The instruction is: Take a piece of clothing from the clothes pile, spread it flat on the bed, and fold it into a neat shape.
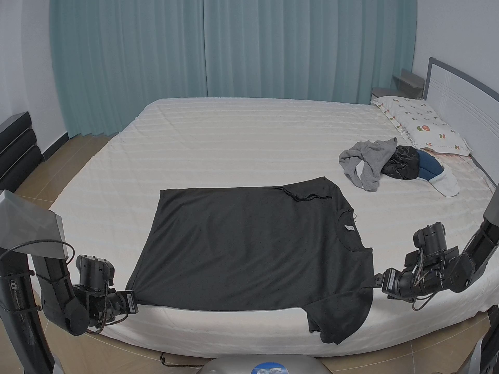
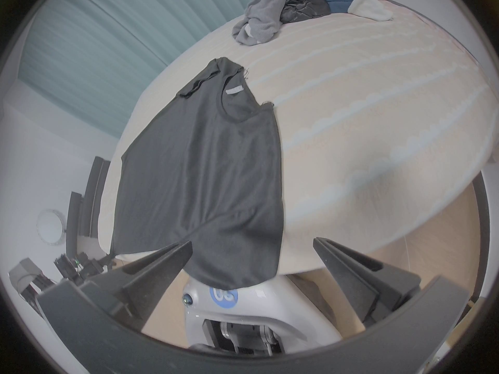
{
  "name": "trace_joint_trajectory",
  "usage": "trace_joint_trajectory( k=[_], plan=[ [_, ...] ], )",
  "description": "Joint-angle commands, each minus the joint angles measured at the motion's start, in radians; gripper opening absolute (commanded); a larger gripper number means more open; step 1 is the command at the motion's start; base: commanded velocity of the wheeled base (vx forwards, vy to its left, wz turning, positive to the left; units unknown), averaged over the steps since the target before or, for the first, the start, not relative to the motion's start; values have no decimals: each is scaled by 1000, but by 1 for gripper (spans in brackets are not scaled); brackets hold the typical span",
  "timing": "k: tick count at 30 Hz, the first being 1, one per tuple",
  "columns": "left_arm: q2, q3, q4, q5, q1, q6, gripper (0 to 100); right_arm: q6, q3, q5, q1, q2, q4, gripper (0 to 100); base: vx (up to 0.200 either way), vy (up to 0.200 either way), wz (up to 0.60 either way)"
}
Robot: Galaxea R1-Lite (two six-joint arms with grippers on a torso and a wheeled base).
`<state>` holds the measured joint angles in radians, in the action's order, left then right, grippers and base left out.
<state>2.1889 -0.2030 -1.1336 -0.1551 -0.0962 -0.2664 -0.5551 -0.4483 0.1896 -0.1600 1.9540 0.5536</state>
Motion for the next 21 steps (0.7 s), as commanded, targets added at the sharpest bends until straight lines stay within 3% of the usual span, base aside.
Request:
trace_joint_trajectory(
  k=[1, 4, 11, 12, 21],
  plan=[
    [6, 2, -3, 0, 1, -1, 0, 0, -47, 27, 45, 86, 17, 100, 0, 0, 0],
    [8, -1, -3, 0, 3, -1, 0, 1, -33, 88, 51, 146, 97, 100, 0, 0, 0],
    [8, -4, -3, 0, 3, -4, 0, 29, -29, 100, 63, 235, 223, 100, 0, 0, 0],
    [8, -4, -3, 0, 3, -4, 0, 27, -29, 100, 63, 240, 224, 0, 0, 0, 0],
    [31, -9, -5, 0, 4, -5, 0, 46, -26, 96, 79, 273, 246, 0, 0, 0, 0]
  ],
)
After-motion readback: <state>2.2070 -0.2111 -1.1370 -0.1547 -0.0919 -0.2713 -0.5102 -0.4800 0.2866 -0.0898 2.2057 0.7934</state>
